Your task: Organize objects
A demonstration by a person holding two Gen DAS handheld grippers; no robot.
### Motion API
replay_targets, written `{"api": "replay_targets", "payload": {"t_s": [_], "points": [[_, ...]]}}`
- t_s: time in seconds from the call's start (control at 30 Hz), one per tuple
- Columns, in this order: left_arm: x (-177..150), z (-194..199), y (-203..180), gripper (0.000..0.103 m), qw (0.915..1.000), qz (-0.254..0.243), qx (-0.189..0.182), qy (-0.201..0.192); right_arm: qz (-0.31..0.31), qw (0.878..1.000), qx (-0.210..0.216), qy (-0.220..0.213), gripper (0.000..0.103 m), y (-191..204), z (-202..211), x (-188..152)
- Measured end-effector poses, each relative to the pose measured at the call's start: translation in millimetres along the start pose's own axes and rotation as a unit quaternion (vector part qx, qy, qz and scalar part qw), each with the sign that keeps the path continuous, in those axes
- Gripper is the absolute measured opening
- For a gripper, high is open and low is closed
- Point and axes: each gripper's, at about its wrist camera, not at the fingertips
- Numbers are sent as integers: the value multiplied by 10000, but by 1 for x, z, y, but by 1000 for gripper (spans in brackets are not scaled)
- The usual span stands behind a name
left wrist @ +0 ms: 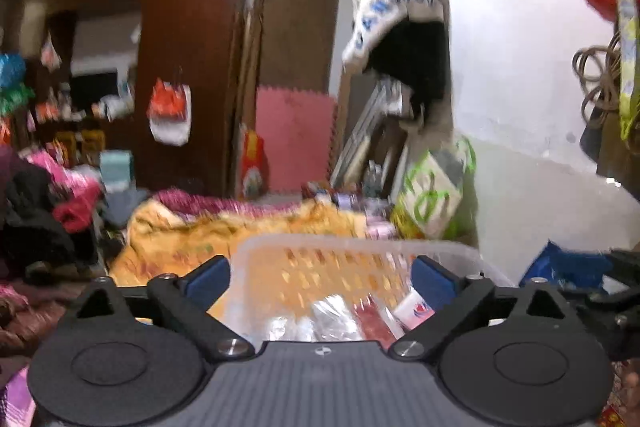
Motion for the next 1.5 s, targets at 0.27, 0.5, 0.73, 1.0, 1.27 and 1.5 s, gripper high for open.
{"api": "replay_targets", "payload": {"t_s": [0.27, 0.5, 0.73, 1.0, 1.27, 1.5], "points": [[-22, 60, -6, 101, 9986, -132, -289, -414, -176, 9981, -319, -499, 103, 6, 68, -36], [-32, 76, -31, 101, 9983, -480, 89, -312, -173, 9974, 432, -558, 103, 3, 79, -48], [-41, 80, -39, 101, 9978, -653, 44, -73, 498, 9970, -197, -562, 103, 25, 71, -54], [-51, 79, -45, 101, 9980, -628, -50, 98, 186, 9985, 29, -514, 103, 17, 75, -62], [-58, 80, -52, 101, 9975, -670, -30, 207, 20, 9983, 11, -587, 103, 14, 80, -70], [-60, 77, -52, 101, 9975, -650, -64, 275, -158, 9979, 89, -616, 103, 11, 83, -74]]}}
Point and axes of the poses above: each gripper's, at about its wrist camera, not at the fingertips, and z roughly against the way its jaws point, y to its left, x to its top
